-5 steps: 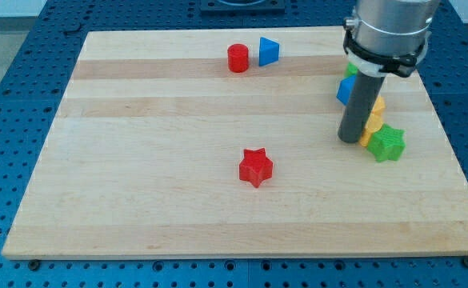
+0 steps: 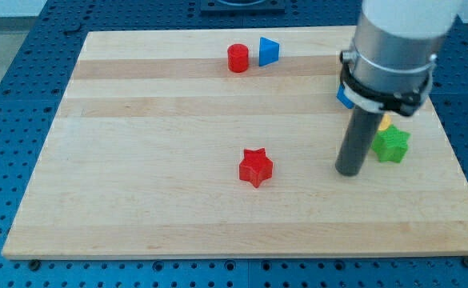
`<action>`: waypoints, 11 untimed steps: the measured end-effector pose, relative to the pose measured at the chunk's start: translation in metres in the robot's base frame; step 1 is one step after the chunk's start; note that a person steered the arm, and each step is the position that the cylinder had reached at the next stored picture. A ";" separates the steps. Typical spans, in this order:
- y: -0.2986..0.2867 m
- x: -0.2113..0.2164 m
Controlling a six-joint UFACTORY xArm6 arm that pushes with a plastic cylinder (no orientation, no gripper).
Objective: Move your arm closer to the blue cube
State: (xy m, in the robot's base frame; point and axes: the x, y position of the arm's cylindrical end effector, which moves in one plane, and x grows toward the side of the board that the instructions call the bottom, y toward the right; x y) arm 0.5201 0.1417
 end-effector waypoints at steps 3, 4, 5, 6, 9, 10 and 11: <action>0.072 0.060; 0.103 0.060; 0.114 0.060; 0.115 0.060; 0.117 0.051; 0.114 0.021; 0.100 0.013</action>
State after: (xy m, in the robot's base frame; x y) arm 0.5330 0.2414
